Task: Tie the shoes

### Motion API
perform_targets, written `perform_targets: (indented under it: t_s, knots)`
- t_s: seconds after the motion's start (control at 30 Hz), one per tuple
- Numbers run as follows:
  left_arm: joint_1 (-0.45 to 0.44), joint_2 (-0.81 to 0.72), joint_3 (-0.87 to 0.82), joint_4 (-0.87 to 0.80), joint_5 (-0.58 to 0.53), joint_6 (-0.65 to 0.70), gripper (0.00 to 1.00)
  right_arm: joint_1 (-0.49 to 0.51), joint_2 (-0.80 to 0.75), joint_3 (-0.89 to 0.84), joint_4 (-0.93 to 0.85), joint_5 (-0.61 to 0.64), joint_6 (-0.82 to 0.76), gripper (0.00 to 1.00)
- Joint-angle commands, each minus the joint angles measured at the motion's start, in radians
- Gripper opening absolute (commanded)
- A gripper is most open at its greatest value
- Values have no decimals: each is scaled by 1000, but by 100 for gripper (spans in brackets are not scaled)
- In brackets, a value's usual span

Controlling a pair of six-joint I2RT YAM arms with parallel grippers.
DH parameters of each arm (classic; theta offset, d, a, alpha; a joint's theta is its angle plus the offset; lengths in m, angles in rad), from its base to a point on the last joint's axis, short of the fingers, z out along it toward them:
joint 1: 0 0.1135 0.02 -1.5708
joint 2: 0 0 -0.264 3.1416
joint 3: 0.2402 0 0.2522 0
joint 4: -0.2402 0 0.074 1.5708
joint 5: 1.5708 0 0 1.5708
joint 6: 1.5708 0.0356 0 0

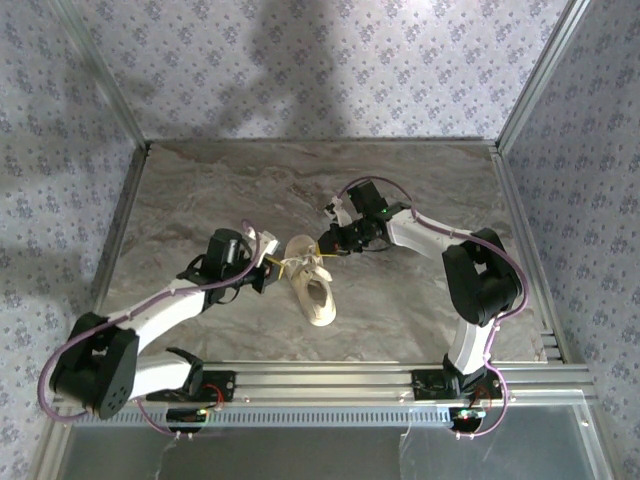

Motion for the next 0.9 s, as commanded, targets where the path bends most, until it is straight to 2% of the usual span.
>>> perform_targets:
  t_s: [0.0, 0.4, 0.63, 0.87]
  knots:
    - [-21, -20, 42, -90, -10, 28, 0, 7, 6, 29, -32, 4, -18, 0]
    - [-155, 82, 246, -315, -97, 91, 0, 18, 31, 82, -79, 29, -54, 0]
    - [-234, 91, 325, -390, -119, 62, 0, 32, 76, 133, -89, 13, -84, 0]
    - [-311, 147, 358, -376, -125, -13, 0, 55, 131, 189, -97, -36, -145, 0]
